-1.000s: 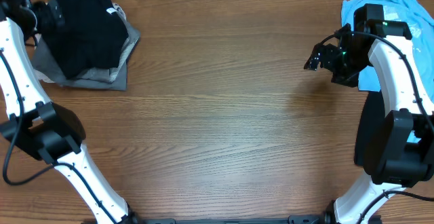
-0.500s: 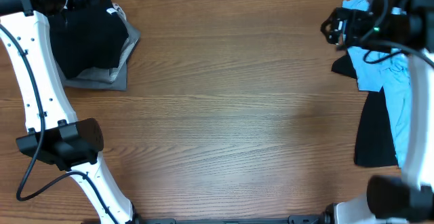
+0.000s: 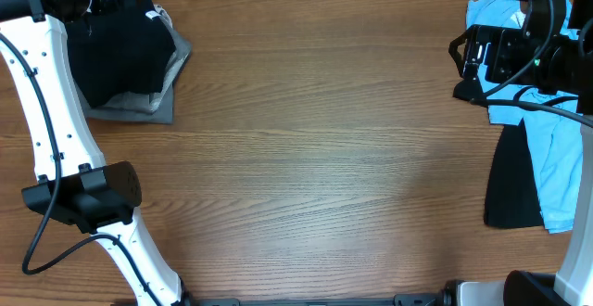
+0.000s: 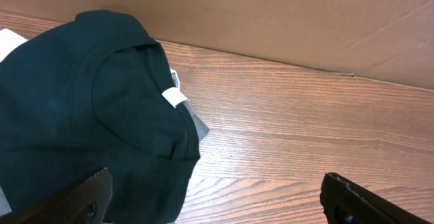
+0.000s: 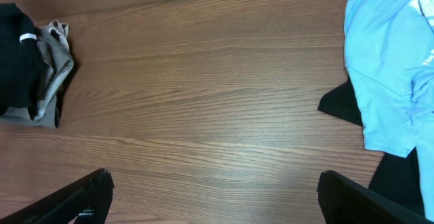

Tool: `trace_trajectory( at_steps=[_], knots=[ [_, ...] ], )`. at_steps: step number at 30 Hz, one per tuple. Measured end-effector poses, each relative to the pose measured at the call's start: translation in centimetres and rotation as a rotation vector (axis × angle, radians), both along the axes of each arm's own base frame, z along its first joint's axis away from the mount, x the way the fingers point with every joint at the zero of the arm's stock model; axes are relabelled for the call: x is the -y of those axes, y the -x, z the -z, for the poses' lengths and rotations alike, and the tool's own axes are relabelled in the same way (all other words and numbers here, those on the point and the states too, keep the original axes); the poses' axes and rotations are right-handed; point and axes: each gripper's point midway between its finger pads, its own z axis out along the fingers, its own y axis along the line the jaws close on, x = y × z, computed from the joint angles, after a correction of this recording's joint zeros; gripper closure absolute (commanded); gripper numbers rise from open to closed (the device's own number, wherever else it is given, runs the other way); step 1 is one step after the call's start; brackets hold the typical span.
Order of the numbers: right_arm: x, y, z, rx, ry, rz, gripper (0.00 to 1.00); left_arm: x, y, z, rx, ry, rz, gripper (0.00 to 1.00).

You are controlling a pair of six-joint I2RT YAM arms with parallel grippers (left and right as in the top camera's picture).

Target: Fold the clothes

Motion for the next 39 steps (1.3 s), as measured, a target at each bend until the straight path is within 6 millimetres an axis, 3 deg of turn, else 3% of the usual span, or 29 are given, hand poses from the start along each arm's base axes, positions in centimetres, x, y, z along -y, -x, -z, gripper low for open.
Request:
trace_trajectory(
  at_steps=[9,16,19,23,26,29,30,35,39],
  knots=[
    [0.4,-0.1,0.0,0.002,0.020,0.010,0.00,0.0,0.0,0.0,0.000,0.000,0.000,0.00],
    [1.0,-2.8,-1.2,0.175,0.066,0.030,0.00,0.0,0.0,0.0,0.000,0.000,0.000,0.00],
    [-0.4,-2.6,-1.0,0.293,0.074,0.001,0.00,0.0,0.0,0.0,0.000,0.000,0.000,0.00],
    [-2.7,-0.1,-0.1,0.464,0.075,-0.055,0.00,0.0,0.0,0.0,0.000,0.001,0.000,0.00],
    [-4.3,2.6,2.0,0.570,0.069,-0.093,0.00,0.0,0.0,0.0,0.001,-0.001,0.000,0.00],
    [-5.5,5.5,6.0,0.629,0.045,-0.129,0.00,0.0,0.0,0.0,0.001,0.000,0.000,0.00],
    [-5.5,6.5,8.1,0.629,0.032,-0.125,0.00,0.0,0.0,0.0,-0.001,0.000,-0.001,0.00],
    [-5.0,10.0,14.3,0.707,-0.007,-0.095,0.00,0.0,0.0,0.0,0.002,0.000,0.000,0.00],
    [-4.7,10.8,16.7,0.748,-0.016,-0.082,0.00,0.0,0.0,0.0,-0.001,0.000,-0.001,0.00]
  ],
)
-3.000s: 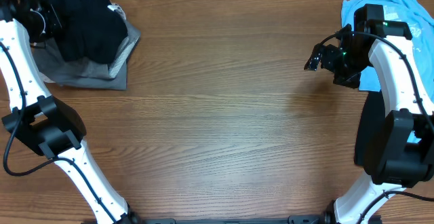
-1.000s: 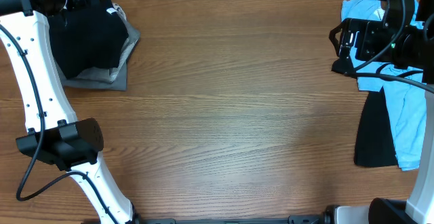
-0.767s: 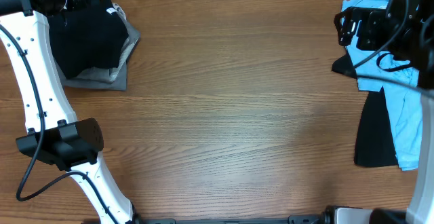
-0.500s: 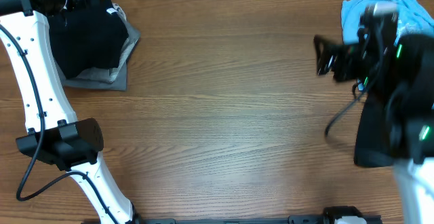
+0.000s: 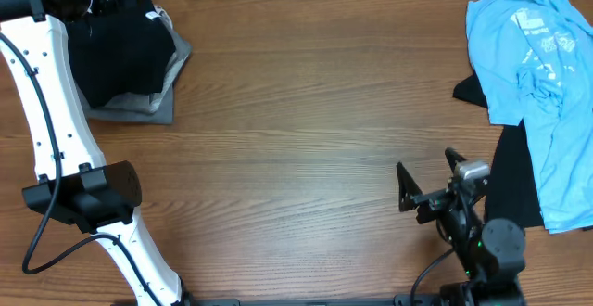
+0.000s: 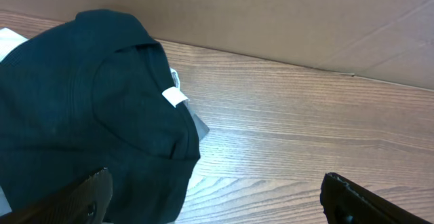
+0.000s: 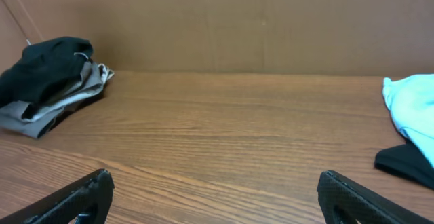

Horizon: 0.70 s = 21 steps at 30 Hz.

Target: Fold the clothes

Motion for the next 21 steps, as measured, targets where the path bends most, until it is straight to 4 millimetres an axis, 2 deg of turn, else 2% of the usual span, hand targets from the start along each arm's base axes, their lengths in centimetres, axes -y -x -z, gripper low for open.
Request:
trace_trajectory(
  at_steps=[3,9,17,21],
  knots=[
    [0.2,0.0,1.1,0.031,-0.003,0.013,0.00,0.0,0.0,0.0,0.000,0.000,0.000,0.00],
    [0.9,0.0,1.8,0.086,-0.009,0.053,0.00,0.0,0.0,0.0,0.000,0.000,0.000,0.00],
    [1.5,0.3,0.6,0.177,-0.021,0.083,0.00,0.0,0.0,0.0,0.000,0.000,0.000,0.00],
    [1.5,0.3,1.3,0.147,-0.016,0.087,0.00,0.0,0.0,0.0,0.000,0.000,0.000,0.00]
  ],
)
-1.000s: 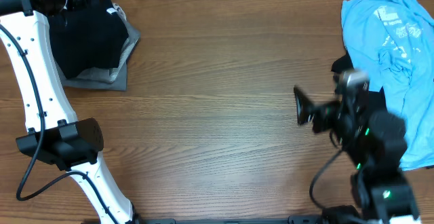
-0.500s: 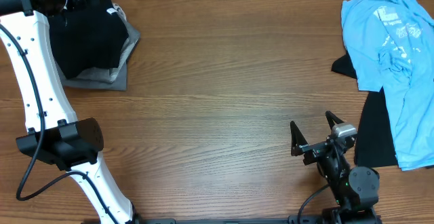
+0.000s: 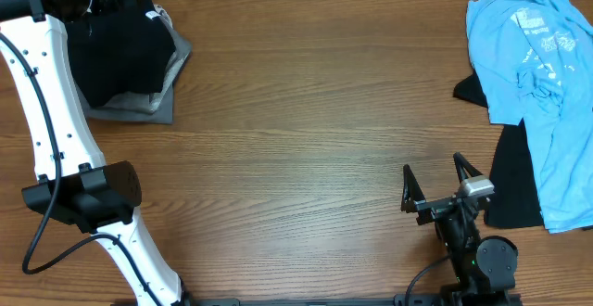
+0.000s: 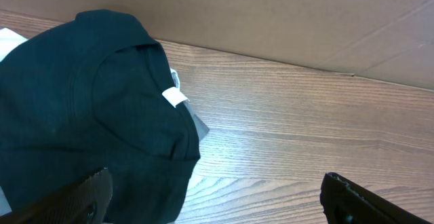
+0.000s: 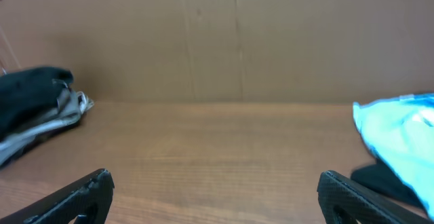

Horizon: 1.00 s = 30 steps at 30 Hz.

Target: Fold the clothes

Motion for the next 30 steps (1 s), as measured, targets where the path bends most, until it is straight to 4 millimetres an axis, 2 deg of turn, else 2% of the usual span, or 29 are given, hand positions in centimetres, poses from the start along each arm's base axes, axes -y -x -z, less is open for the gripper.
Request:
trace_trajectory(
  at_steps=[2,30],
  knots=[
    [-0.01,0.00,0.66,-0.026,0.003,0.000,0.00,0.00,-0.01,-0.01,0.000,0.000,0.000,0.00],
    [0.00,0.00,0.66,-0.026,0.003,0.000,0.00,-0.02,0.00,-0.01,0.000,0.000,0.000,0.00]
  ],
)
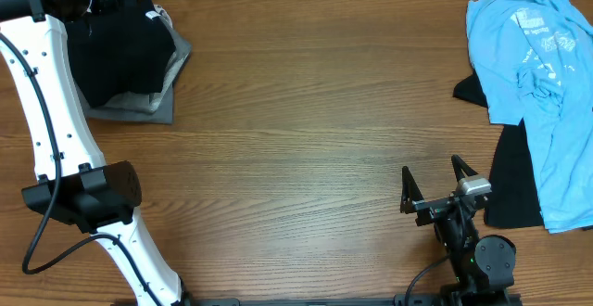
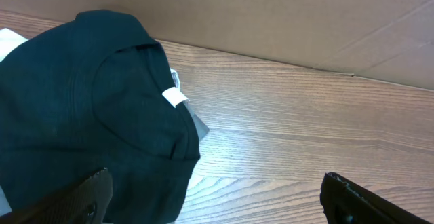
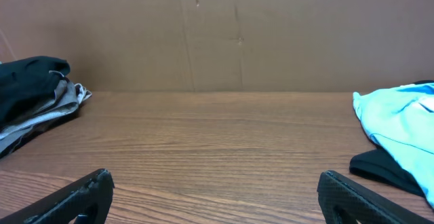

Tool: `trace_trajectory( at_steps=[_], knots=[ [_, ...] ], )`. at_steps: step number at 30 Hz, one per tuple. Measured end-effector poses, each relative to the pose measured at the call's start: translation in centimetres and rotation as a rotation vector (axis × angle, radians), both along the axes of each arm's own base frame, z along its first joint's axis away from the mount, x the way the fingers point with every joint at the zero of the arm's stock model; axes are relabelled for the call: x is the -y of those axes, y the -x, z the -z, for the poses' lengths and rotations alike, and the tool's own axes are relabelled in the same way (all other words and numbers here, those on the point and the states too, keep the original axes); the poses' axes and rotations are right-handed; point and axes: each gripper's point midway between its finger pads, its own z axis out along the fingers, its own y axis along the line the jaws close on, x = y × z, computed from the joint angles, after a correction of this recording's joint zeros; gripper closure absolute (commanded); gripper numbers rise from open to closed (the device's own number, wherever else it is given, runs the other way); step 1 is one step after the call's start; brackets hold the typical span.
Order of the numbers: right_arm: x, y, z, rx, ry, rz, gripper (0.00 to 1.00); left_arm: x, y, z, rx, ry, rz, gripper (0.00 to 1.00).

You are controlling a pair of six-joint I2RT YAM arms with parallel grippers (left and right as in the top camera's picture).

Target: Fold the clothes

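Observation:
A folded stack of clothes [image 1: 125, 60], black on top of grey, lies at the far left corner. In the left wrist view the black top piece [image 2: 81, 115] shows a white neck label. My left gripper [image 2: 213, 203] hangs open just above its near edge, holding nothing. A light blue shirt [image 1: 537, 74] lies spread unfolded at the far right, over a black garment [image 1: 512, 181]. My right gripper [image 1: 434, 193] stands open and empty near the front edge, left of that black garment, facing the back wall. In its own view the blue shirt [image 3: 400, 115] is to the right.
A brown cardboard wall [image 3: 217, 34] closes off the back of the wooden table [image 1: 306, 130]. The white left arm [image 1: 51, 111] runs along the left side from its base at the front. The right arm's base [image 1: 482, 255] sits at the front edge.
The right gripper has barely shifted; its wrist view, blurred before, is now sharp and steady. The left gripper and all the clothes are where they were.
At first my right gripper was open at the far right over the blue shirt, while the left hung open over the black folded stack. Later the right gripper was down near the front edge with the blue shirt uncovered. It has stayed there; the left never moved.

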Motion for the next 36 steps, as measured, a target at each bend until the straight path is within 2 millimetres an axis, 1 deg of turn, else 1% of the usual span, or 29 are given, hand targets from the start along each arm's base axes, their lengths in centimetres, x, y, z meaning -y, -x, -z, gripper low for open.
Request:
trace_trajectory(
  at_steps=[3,7,11,14,15,17,20,21,24,25,27,30,33,34,36],
  knots=[
    [0.0,0.0,0.0,0.000,0.000,0.000,0.00,0.0,0.0,0.0,0.000,0.000,0.000,0.00],
    [0.0,0.0,0.0,0.000,0.000,0.000,0.00,0.7,-0.1,0.0,0.001,0.000,0.013,0.00],
    [0.0,0.0,0.0,0.000,0.000,0.000,0.00,2.6,0.3,-0.5,0.000,-0.014,0.041,0.00],
    [0.0,0.0,0.0,0.000,0.000,0.000,0.00,4.6,1.5,-1.5,0.010,-0.031,0.069,0.00],
    [0.0,0.0,0.0,0.000,0.000,0.000,0.00,5.3,2.4,-1.8,0.008,-0.037,0.076,0.00],
    [0.0,0.0,0.0,0.000,0.000,0.000,0.00,6.1,3.6,-2.7,0.034,-0.051,0.084,0.00],
    [0.0,0.0,0.0,0.000,0.000,0.000,0.00,6.6,5.0,-4.4,0.134,-0.064,0.078,0.00],
    [0.0,0.0,0.0,0.000,0.000,0.000,0.00,6.6,5.1,-5.2,0.202,-0.071,0.072,0.00],
    [0.0,0.0,0.0,0.000,0.000,0.000,0.00,7.0,6.4,-5.2,0.332,-0.073,0.067,0.00],
    [0.0,0.0,0.0,0.000,0.000,0.000,0.00,7.1,7.0,-4.7,0.362,-0.069,0.064,0.00],
    [0.0,0.0,0.0,0.000,0.000,0.000,0.00,7.4,8.5,-2.8,0.406,-0.064,0.065,0.00],
    [0.0,0.0,0.0,0.000,0.000,0.000,0.00,7.8,11.2,1.5,0.409,-0.056,0.064,0.00],
    [0.0,0.0,0.0,0.000,0.000,0.000,0.00,8.2,14.1,5.0,0.429,-0.050,0.061,0.00],
    [0.0,0.0,0.0,0.000,0.000,0.000,0.00,8.4,15.2,5.8,0.447,-0.053,0.061,0.00],
    [0.0,0.0,0.0,0.000,0.000,0.000,0.00,8.7,17.1,6.8,0.505,-0.058,0.062,0.00]
  ],
)
